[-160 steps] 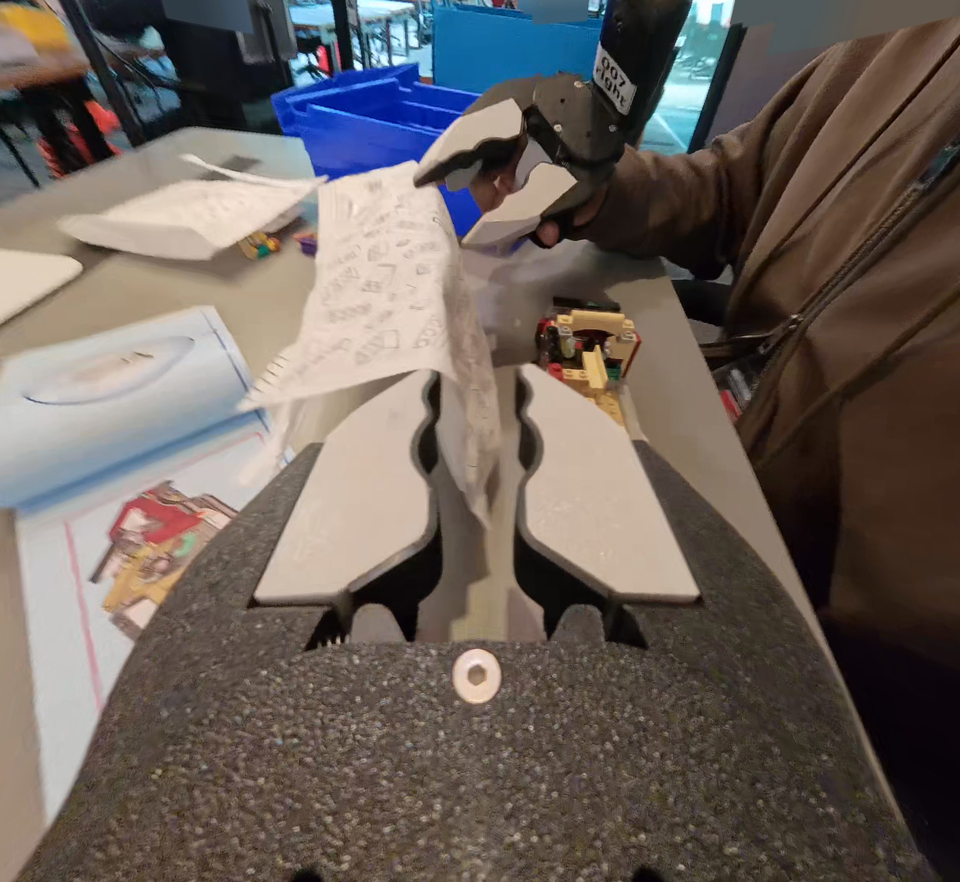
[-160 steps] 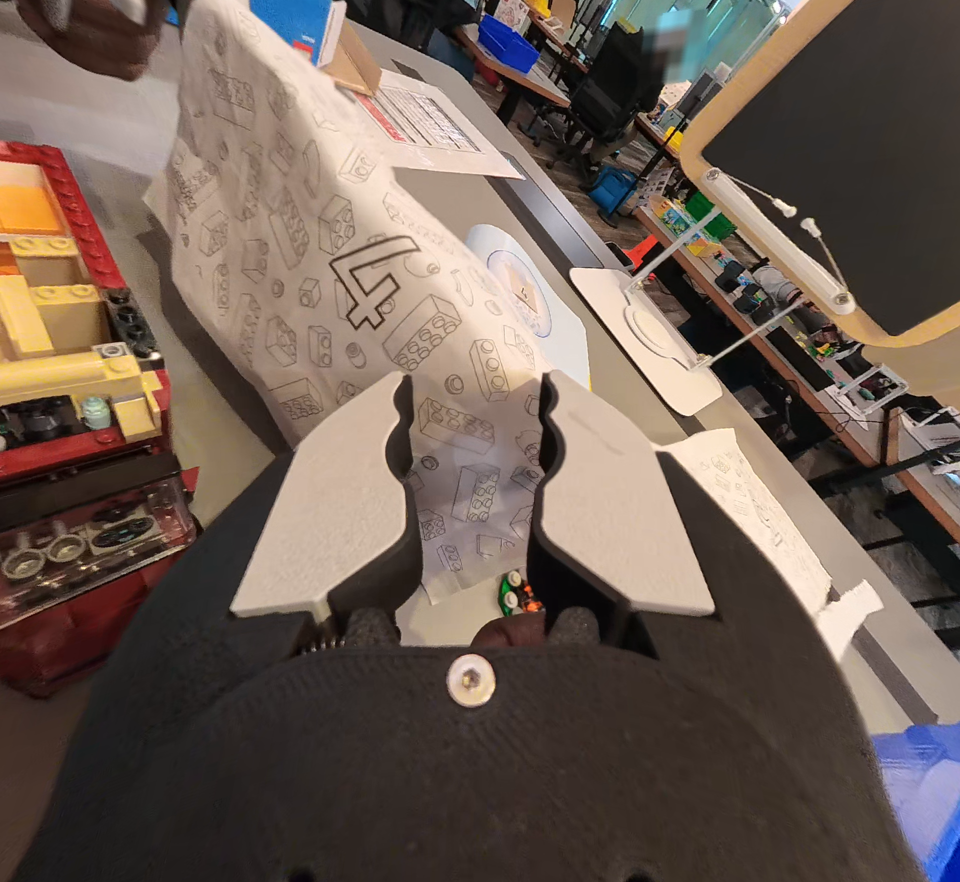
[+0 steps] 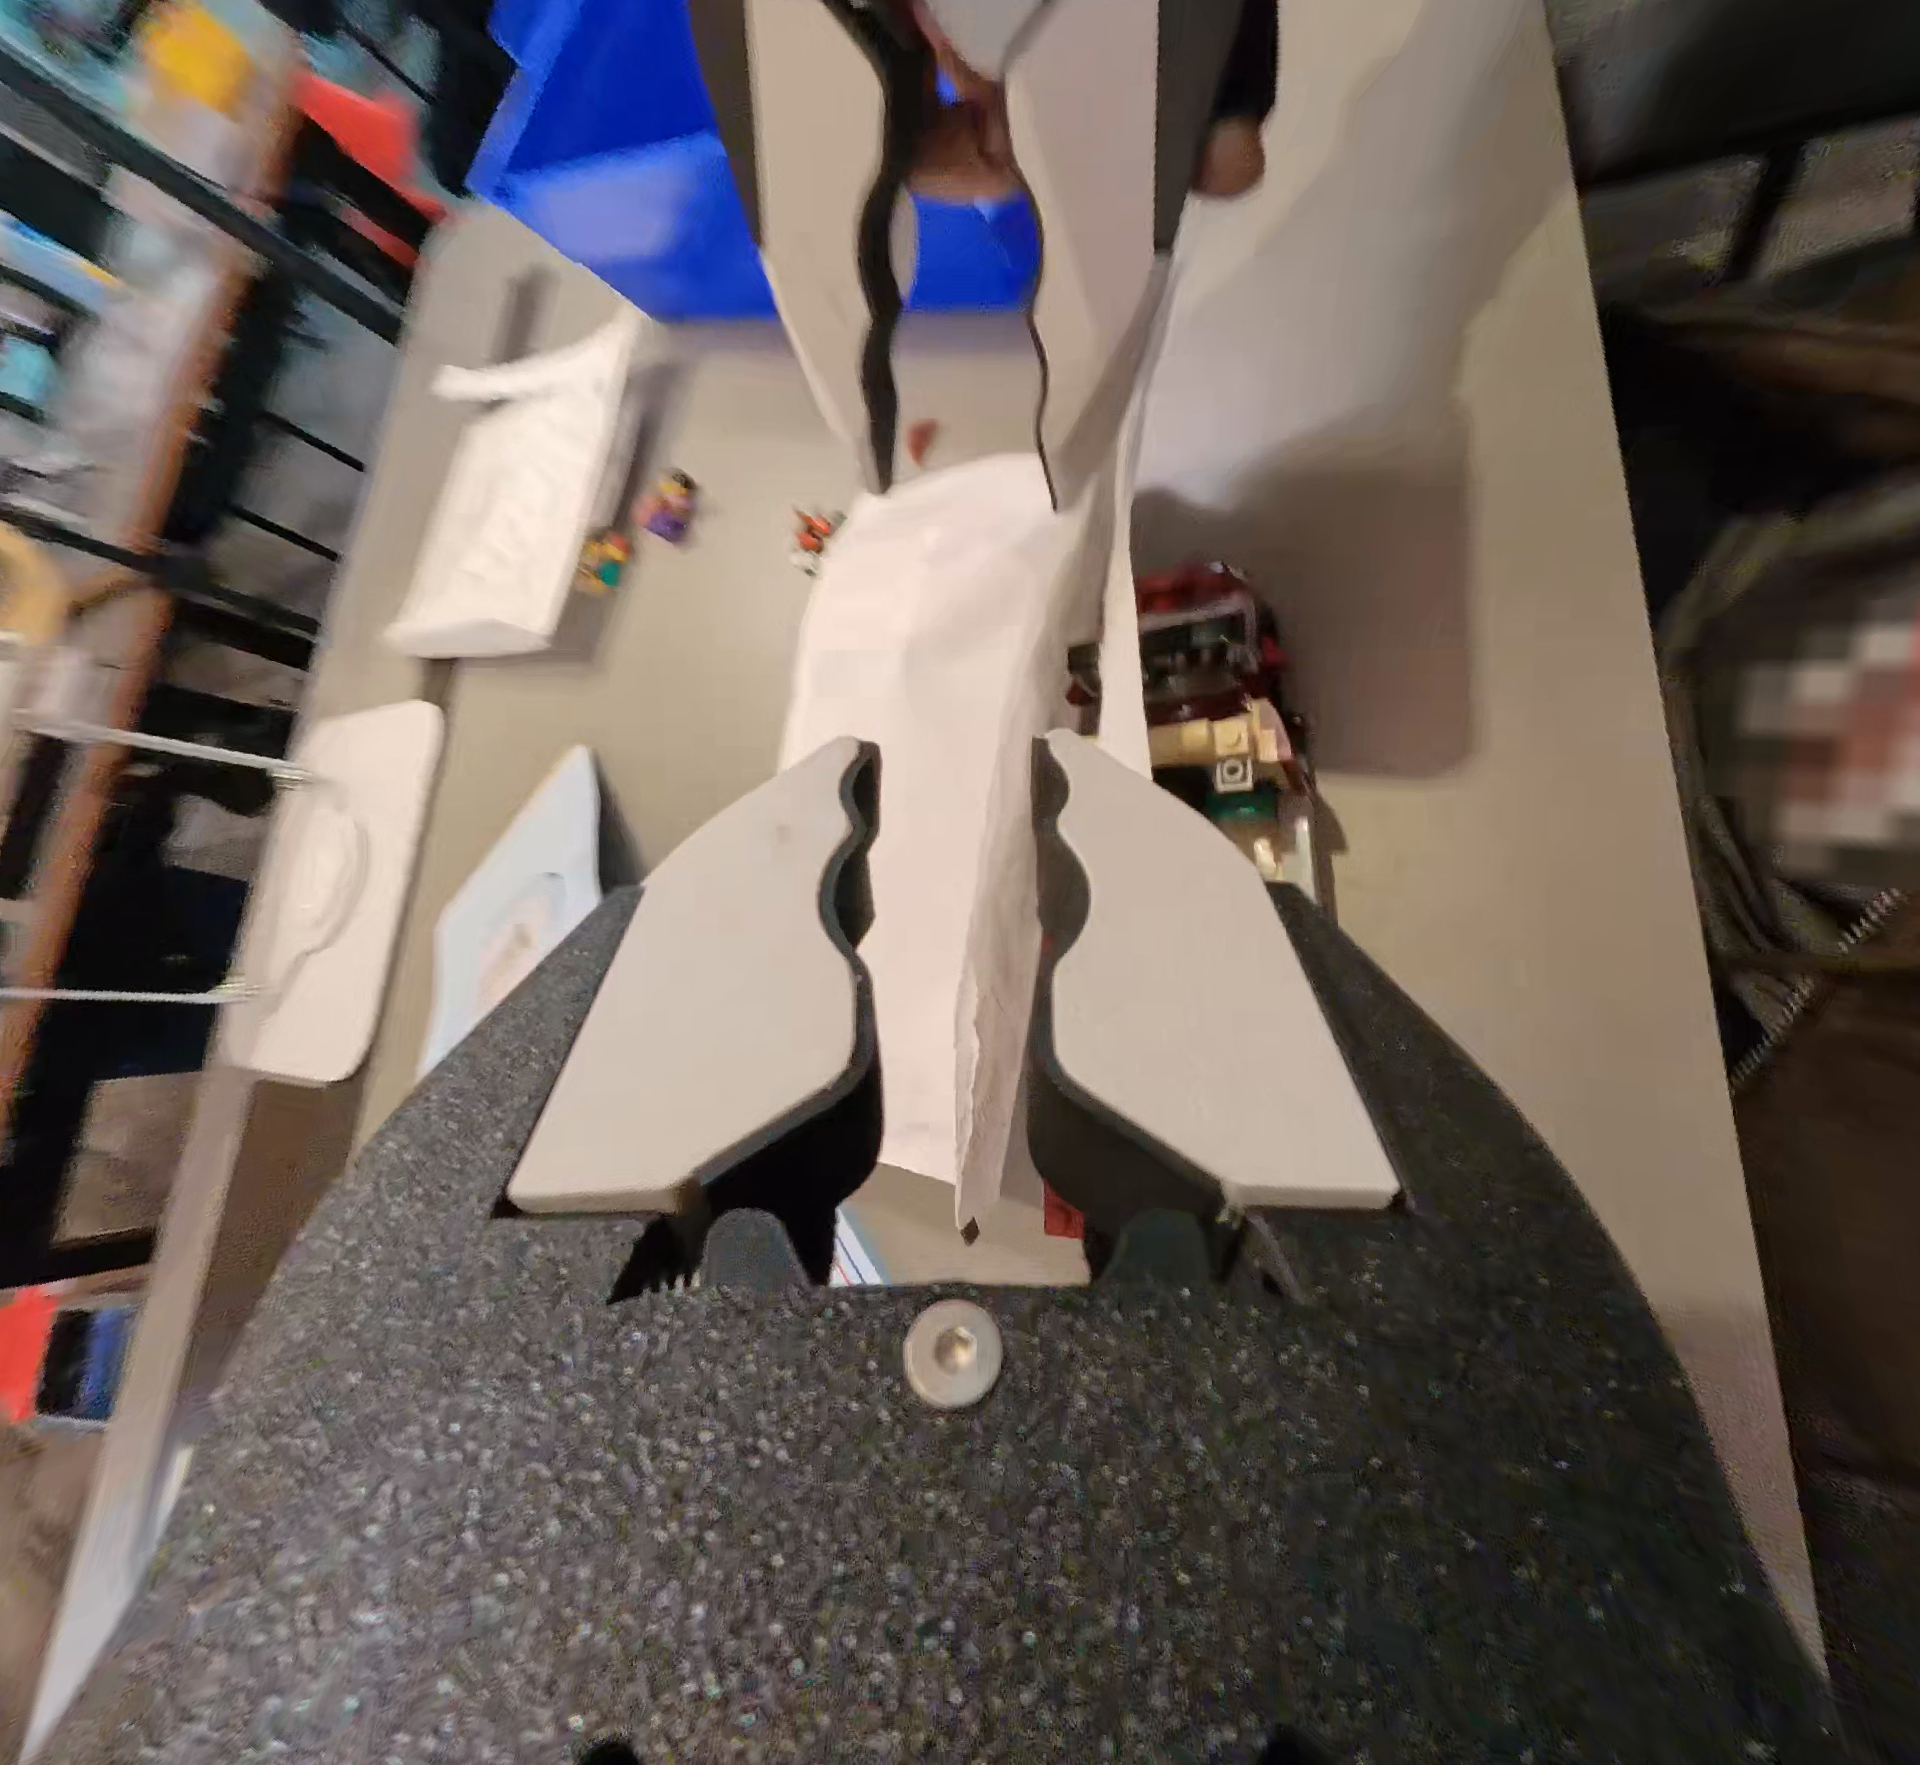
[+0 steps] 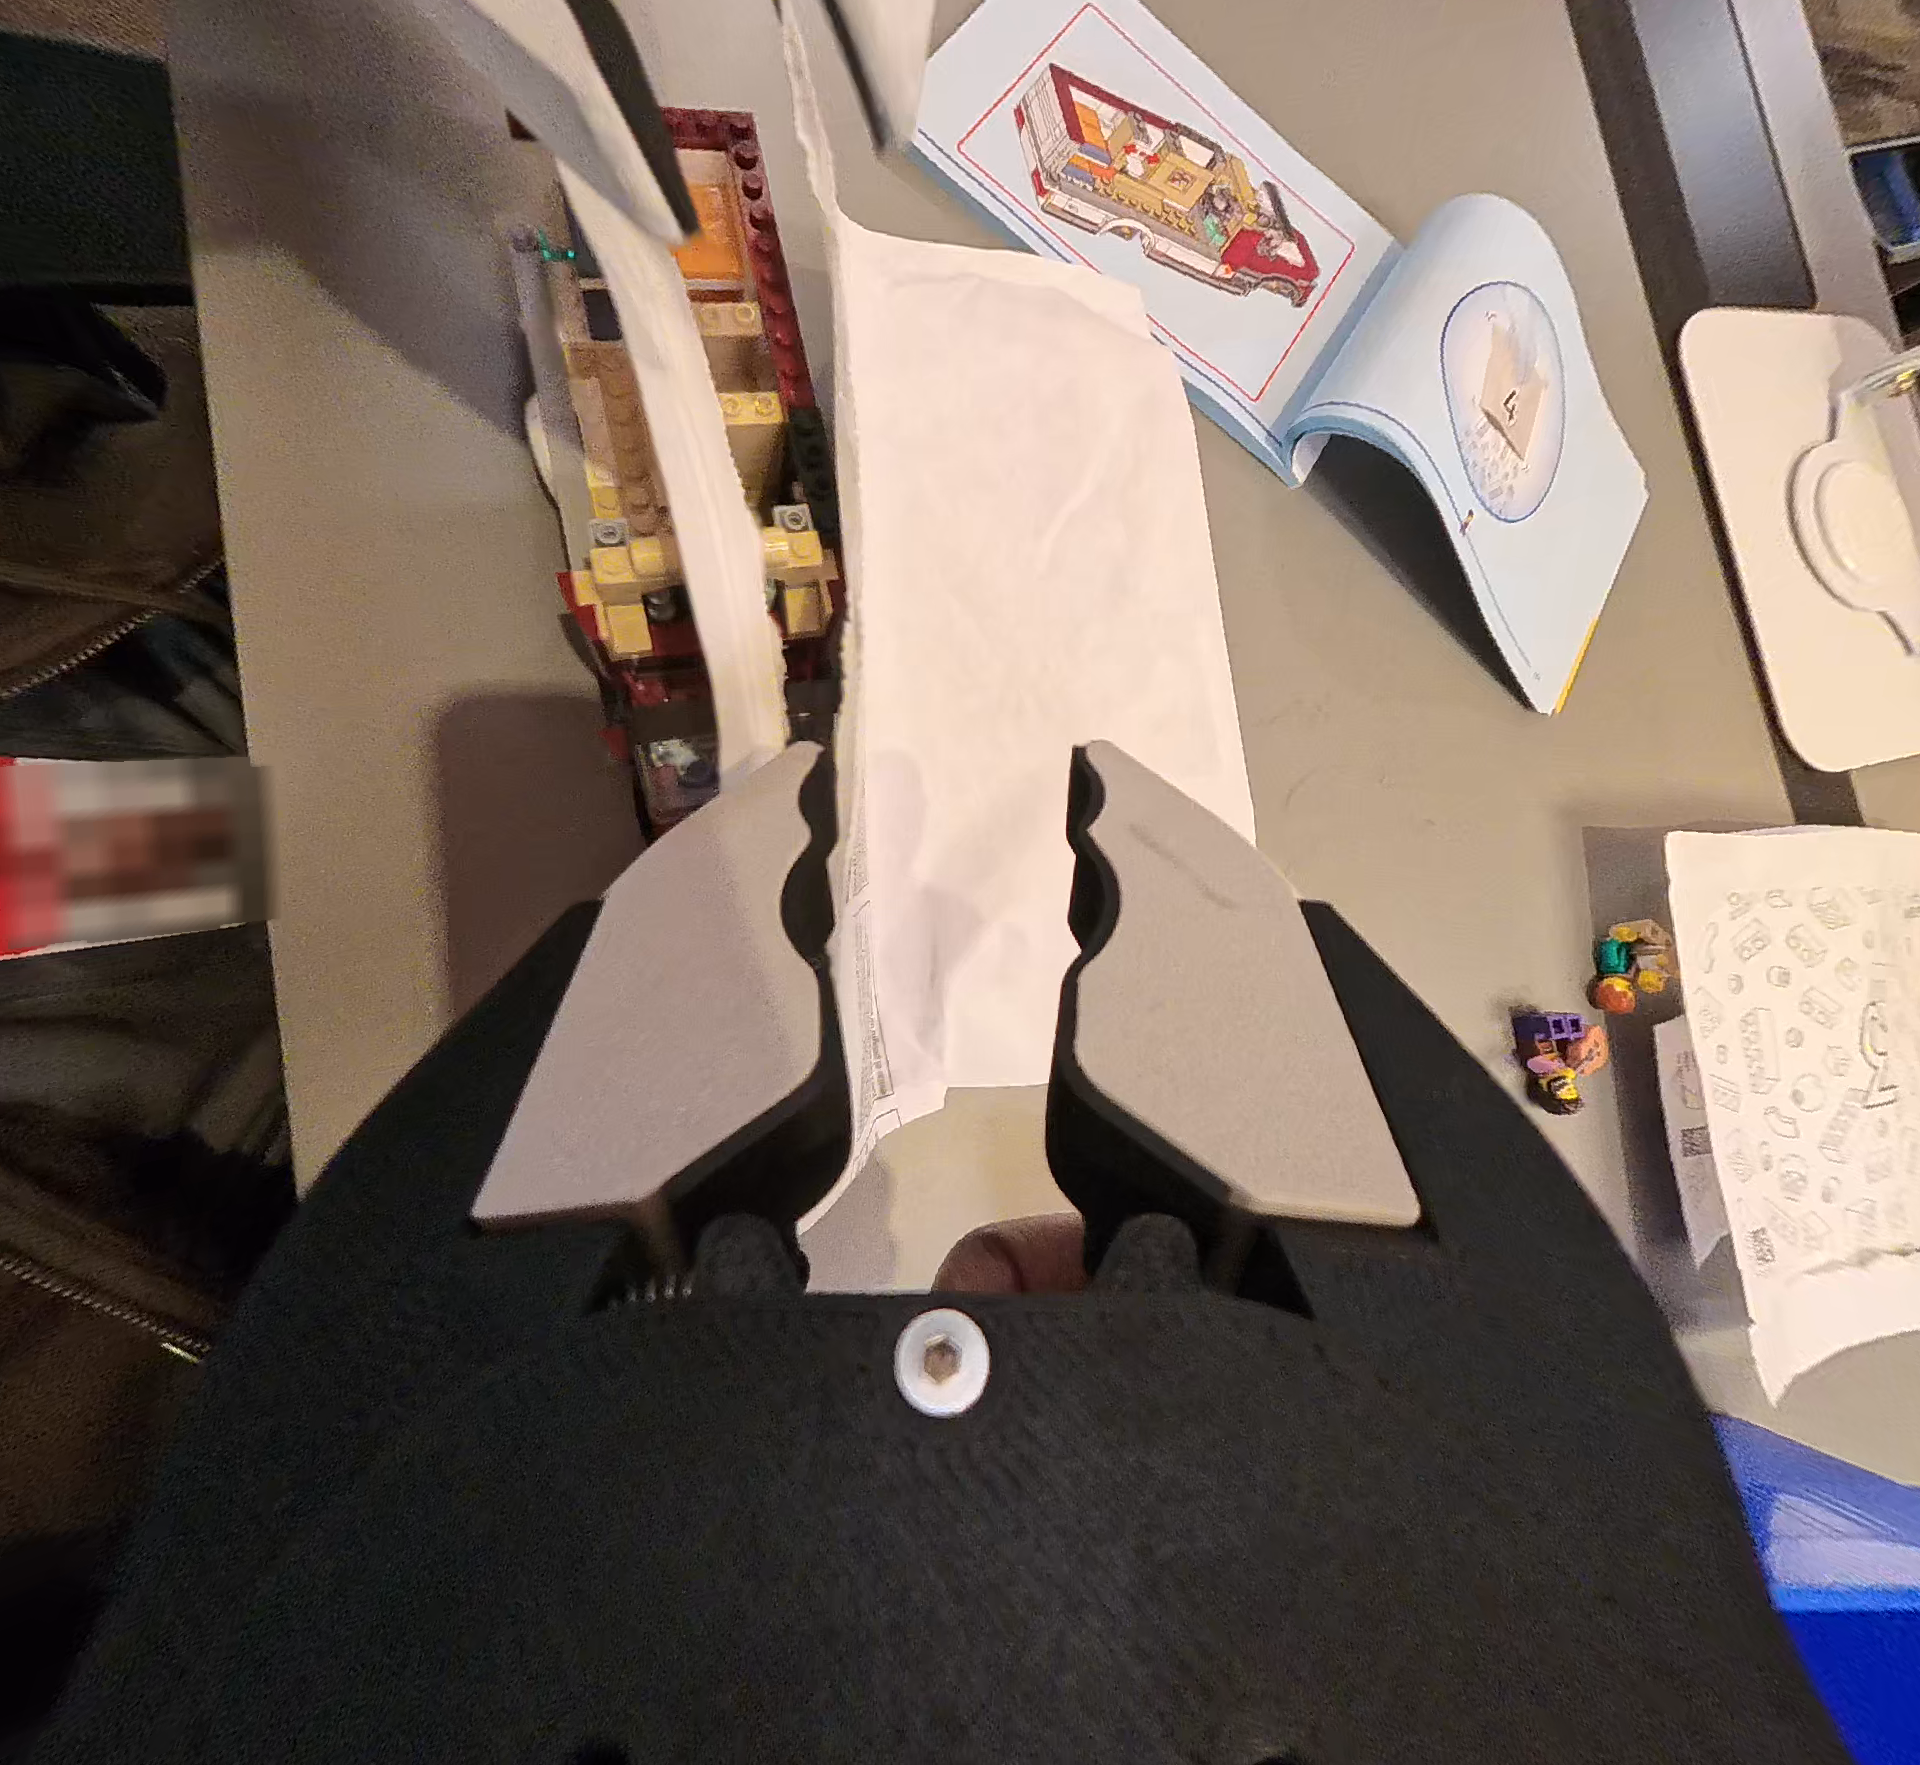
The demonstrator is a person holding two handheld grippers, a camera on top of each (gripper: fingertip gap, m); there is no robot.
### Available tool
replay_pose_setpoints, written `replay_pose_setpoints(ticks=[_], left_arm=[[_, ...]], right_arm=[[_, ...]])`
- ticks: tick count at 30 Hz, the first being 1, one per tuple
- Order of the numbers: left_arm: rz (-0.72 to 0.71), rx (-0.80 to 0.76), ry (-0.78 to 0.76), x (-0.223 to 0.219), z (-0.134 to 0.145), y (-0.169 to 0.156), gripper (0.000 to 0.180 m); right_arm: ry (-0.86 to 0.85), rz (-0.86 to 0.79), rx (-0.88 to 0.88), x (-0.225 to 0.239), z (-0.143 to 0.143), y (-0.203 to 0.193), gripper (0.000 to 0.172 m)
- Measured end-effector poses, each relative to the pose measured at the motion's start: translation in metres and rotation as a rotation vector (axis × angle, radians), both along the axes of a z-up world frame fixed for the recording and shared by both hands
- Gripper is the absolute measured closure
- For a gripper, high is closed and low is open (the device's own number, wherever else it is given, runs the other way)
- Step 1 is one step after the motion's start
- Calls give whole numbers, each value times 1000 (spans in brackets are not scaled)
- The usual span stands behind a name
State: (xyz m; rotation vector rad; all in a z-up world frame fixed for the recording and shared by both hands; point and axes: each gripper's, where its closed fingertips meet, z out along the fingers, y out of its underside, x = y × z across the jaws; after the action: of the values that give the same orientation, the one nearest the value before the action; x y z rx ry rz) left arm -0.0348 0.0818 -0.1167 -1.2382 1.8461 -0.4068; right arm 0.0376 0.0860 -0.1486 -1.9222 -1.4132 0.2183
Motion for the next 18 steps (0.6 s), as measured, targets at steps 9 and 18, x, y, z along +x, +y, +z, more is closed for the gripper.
replay_pose_setpoints(ticks=[9,18], left_arm=[[-96,-239,317,13,-42,16,161],[-126,-234,337,12,-50,8,180]], right_arm=[[77,51,-200,-6,-13,-4,134],[70,107,-313,-9,-20,-4,147]])
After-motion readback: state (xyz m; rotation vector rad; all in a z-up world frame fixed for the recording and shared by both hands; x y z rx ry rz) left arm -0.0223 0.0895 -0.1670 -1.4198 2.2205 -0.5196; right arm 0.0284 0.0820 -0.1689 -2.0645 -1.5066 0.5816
